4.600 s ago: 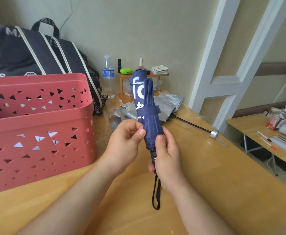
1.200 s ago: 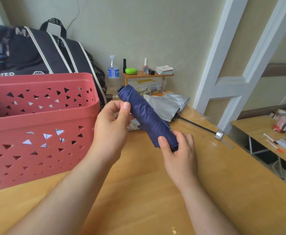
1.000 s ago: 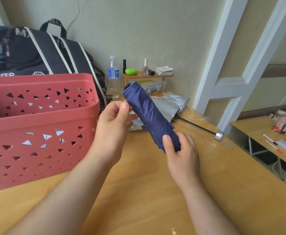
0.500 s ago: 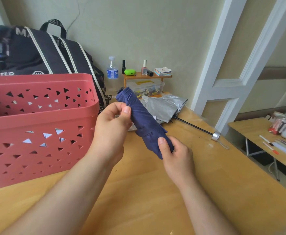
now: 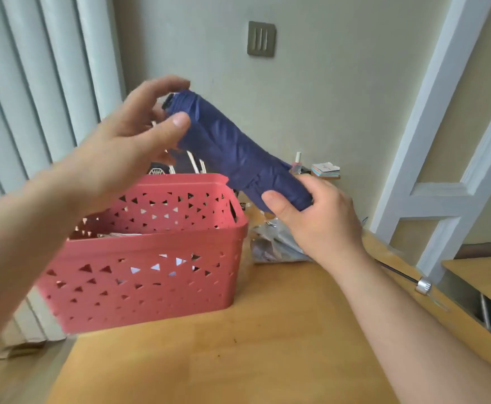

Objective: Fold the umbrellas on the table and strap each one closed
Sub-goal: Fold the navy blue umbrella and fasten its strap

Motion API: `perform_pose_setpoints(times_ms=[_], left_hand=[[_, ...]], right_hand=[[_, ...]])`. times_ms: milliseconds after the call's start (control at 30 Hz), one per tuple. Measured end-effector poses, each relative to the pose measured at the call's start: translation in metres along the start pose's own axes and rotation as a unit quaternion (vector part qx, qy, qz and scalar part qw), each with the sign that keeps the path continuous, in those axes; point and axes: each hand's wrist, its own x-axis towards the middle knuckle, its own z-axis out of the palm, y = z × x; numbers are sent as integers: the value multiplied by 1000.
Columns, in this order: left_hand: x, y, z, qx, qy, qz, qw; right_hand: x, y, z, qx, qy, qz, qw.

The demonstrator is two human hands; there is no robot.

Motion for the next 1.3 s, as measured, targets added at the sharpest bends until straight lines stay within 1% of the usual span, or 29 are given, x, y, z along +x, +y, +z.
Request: perform_pose_setpoints(times_ms=[100, 200, 267, 300, 333, 367, 400, 467, 500, 567, 633, 733, 800, 900, 1000, 1067, 1167, 1233, 1300], left_hand=[[0, -14, -59, 32, -30, -62, 997], [-6, -29, -111, 65, -66, -164, 982], [-8, -46, -134, 138, -93, -223, 961], [-8, -56, -140, 191, -98, -239, 947], [-7, -67, -144, 254, -99, -237, 932], [-3, -78, -147, 332, -102, -217, 912], [1, -90, -147, 408, -115, -193, 885], [11, -112, -143, 528, -181, -172, 811], [16, -125, -140, 570, -222, -169, 773], [24, -149, -132, 614, -293, -174, 712], [29, -168, -124, 630, -339, -178, 676], [33, -188, -114, 621, -390, -196, 651], [32, -202, -109, 606, -420, -209, 643], [27, -220, -102, 592, -446, -220, 634], [24, -228, -93, 611, -474, -198, 602], [23, -228, -86, 618, -493, -192, 582], [21, -224, -79, 595, -516, -221, 575], [19, -222, -80, 574, -515, -246, 587], [18, -216, -84, 558, -492, -259, 616]], right_hand=[[43, -36, 20, -86, -50, -63, 993], [76, -61, 51, -165, -123, -112, 972], [92, -73, 75, -205, -169, -142, 953], [98, -78, 88, -220, -185, -154, 945], [104, -80, 102, -228, -201, -162, 939], [110, -82, 115, -228, -226, -167, 932], [115, -81, 129, -222, -257, -170, 925], [125, -80, 151, -210, -330, -168, 905], [129, -80, 160, -217, -367, -162, 890], [135, -80, 180, -249, -439, -149, 850], [136, -81, 203, -287, -499, -141, 805], [132, -76, 240, -348, -570, -133, 732], [128, -70, 258, -370, -598, -133, 698], [120, -61, 270, -382, -624, -137, 668], [106, -52, 277, -375, -650, -138, 646], [97, -53, 277, -371, -655, -152, 640], [89, -59, 275, -362, -655, -154, 645], [89, -66, 273, -335, -655, -137, 663], [89, -71, 268, -317, -652, -126, 677]])
